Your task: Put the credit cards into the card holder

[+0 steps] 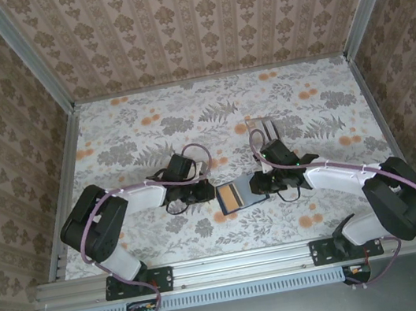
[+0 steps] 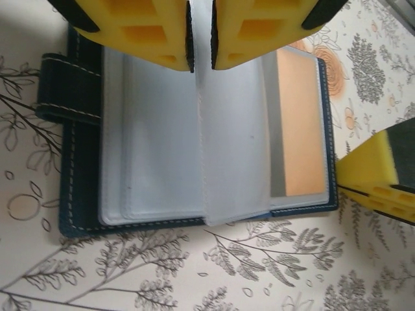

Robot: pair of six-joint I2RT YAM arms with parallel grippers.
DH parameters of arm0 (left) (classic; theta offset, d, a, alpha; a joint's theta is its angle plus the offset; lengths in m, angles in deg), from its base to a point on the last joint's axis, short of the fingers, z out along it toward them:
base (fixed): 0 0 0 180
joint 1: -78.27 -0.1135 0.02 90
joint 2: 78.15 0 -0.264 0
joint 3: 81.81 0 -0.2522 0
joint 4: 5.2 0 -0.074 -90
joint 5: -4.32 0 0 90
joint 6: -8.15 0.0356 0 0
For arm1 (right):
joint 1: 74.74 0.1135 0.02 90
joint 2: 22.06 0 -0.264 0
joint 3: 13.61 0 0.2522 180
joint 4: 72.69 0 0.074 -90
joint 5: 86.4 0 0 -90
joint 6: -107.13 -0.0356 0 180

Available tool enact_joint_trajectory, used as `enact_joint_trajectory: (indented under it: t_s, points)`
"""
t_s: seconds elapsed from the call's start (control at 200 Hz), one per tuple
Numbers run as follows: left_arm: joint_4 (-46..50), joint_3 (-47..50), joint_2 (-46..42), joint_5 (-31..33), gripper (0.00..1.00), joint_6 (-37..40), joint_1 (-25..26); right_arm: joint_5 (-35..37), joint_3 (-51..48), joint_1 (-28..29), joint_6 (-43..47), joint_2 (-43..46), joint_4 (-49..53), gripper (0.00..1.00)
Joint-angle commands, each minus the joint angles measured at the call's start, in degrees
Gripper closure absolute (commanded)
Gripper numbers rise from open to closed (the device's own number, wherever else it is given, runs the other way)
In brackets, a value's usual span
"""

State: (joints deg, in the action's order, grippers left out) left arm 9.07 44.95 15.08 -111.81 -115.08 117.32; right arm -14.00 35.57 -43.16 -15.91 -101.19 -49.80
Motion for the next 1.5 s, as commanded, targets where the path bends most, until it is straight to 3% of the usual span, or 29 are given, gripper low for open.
enact_joint_trajectory:
  t_s: [0.0,0.38,0.65,0.815,0.95,1.11,1.225,1.335,1.495]
  points:
    - [1.6,0.3,-0.3,0.9,0.88,0.2,0.8,-2.4,0.1,0.4,-0.4,0.8,-2.2,0.80]
    - [1.6,0.1,-0.6,0.9,0.87,-0.2,1.2,-10.2,-2.2,0.4,-3.9,-0.1,-11.8,0.73]
    - [0.6,1.2,-4.0,0.1,0.74,-1.9,0.9,-15.7,-2.7,2.2,-6.2,-4.6,-20.0,0.69]
    - [3.8,1.9,-7.1,-1.0,0.68,-0.2,-3.1,-18.3,-2.7,2.7,-9.4,-9.4,-25.7,0.68]
    - [8.7,2.5,-14.0,1.4,0.65,1.7,-5.9,-17.5,0.4,2.6,-5.6,-6.7,-19.9,0.65]
    - [11.2,2.7,-18.4,3.7,0.62,1.7,-7.2,-8.5,5.8,0.1,3.2,0.8,-6.3,0.64]
    - [12.6,2.9,-20.5,8.2,0.59,1.8,-7.0,6.0,12.9,-0.3,10.4,3.3,5.5,0.63]
    - [19.9,0.0,-22.4,16.1,0.56,2.9,-6.9,19.2,18.1,-0.9,13.9,3.0,10.5,0.52]
    - [24.7,-1.0,-25.8,22.3,0.42,1.6,-8.3,29.9,26.1,-4.0,16.5,-3.0,16.6,0.42]
